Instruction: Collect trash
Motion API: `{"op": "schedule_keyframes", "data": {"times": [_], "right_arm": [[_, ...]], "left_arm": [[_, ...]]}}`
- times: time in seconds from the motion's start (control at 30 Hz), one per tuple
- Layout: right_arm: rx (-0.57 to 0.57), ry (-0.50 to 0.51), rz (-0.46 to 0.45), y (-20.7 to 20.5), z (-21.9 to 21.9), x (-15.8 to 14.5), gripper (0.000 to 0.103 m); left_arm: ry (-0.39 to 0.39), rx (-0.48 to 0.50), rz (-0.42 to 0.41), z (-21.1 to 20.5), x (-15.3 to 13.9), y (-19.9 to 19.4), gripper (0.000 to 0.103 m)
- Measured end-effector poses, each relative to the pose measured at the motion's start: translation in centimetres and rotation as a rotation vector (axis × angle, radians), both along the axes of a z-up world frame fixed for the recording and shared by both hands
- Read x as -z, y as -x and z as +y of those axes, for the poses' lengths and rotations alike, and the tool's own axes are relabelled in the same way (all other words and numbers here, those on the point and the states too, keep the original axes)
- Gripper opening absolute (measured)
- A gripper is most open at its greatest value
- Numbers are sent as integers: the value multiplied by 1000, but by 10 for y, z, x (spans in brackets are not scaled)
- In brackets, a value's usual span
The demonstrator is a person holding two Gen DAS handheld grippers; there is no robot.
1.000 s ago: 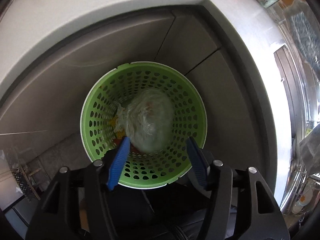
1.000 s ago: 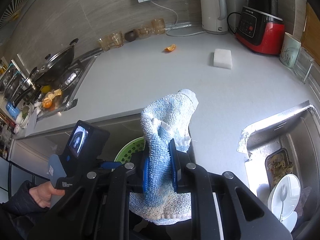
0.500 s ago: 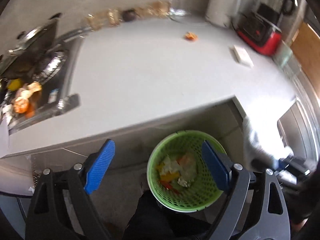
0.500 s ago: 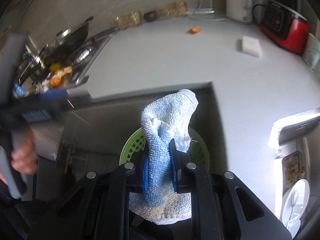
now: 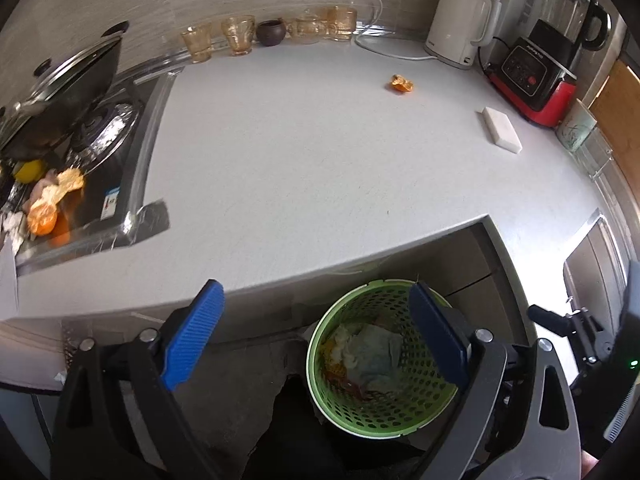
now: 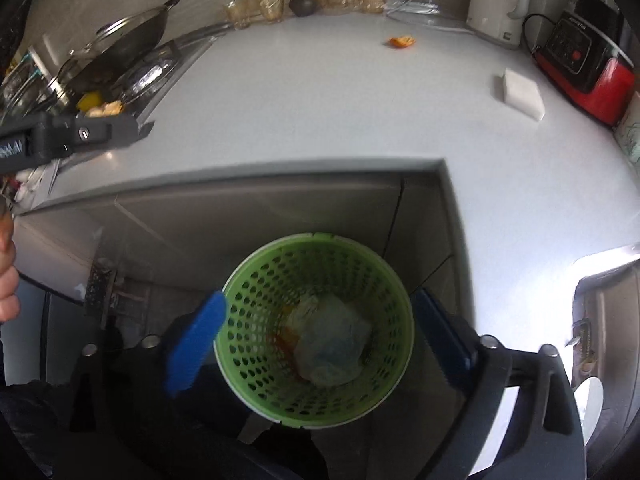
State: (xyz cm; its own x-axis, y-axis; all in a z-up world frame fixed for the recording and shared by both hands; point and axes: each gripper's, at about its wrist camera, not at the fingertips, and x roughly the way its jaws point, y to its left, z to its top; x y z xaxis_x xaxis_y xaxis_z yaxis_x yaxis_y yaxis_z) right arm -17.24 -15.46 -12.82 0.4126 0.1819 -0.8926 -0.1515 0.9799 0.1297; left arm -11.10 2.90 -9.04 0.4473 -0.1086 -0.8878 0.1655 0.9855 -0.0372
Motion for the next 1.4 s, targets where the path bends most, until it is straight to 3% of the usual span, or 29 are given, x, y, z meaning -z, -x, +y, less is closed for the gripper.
{"op": "schedule_keyframes", "data": {"times": [0.57,0.8,1.03,1.23,1.4], "right_arm": [[224,17,-36,-64,-24,-26,101],[380,52,-36,-98,-45,-30,101],[534,84,-37,-139,-82,-28,101],[604,108,-46,-175,-113,-22,101],[620,110,-36,-205,-141,-6,101]], "left_arm": [[10,189,1,-33,0,-104,95],[45,291,23,-51,6,-157,95],[82,426,-6,-90,18,-217,95],[90,454,-4,-126,34,-267,95],[114,414,35,-154,57,-303,95]]}}
